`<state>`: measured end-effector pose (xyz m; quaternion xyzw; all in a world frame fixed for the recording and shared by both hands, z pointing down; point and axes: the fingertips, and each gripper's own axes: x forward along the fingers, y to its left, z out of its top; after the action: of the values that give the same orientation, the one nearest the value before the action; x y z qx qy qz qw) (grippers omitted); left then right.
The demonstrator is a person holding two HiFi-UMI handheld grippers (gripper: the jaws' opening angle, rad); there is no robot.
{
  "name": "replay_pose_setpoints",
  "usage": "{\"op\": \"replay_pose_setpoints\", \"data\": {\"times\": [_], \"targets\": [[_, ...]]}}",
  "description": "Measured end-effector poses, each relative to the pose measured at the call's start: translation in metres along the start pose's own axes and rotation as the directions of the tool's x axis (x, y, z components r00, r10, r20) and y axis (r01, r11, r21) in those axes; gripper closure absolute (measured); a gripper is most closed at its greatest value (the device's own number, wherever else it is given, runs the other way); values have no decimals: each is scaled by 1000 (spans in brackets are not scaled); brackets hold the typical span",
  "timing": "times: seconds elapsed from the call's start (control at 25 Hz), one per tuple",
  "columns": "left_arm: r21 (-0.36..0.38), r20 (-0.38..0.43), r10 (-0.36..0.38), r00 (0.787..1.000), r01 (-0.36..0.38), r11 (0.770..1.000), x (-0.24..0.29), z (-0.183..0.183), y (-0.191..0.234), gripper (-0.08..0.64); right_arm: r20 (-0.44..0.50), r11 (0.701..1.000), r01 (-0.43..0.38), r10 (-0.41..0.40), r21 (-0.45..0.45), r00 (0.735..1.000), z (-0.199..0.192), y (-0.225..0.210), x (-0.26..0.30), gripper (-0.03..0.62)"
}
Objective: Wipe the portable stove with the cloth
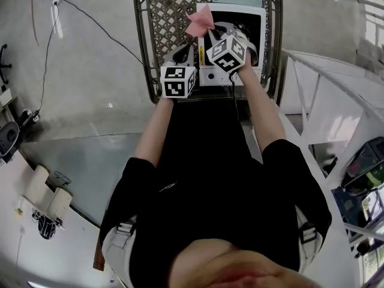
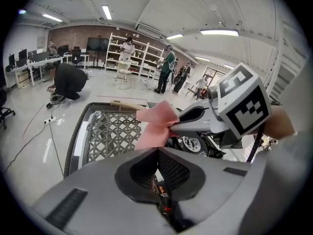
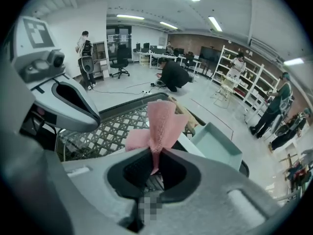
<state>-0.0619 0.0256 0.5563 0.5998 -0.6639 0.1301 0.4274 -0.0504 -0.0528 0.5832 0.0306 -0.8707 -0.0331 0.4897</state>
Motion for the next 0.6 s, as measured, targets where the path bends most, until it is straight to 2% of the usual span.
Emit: {"op": "replay_pose_setpoints", "data": {"times": [0.16,0.36,0.6], "targets": [[7,-13,-6,1000,6,1000,6,-1,-6,560,-35,998,-14,12,-56,999,-15,3,7,563],[19,-22,-12,1000,12,1000,11,1,-13,560,-24,999,-18,16,-47,1000,-18,3,9,563],[30,-31,-17,999,18,999,17,0,-18,560,-36,997,-5,2,-80,999,-31,-6,-5,565]]}}
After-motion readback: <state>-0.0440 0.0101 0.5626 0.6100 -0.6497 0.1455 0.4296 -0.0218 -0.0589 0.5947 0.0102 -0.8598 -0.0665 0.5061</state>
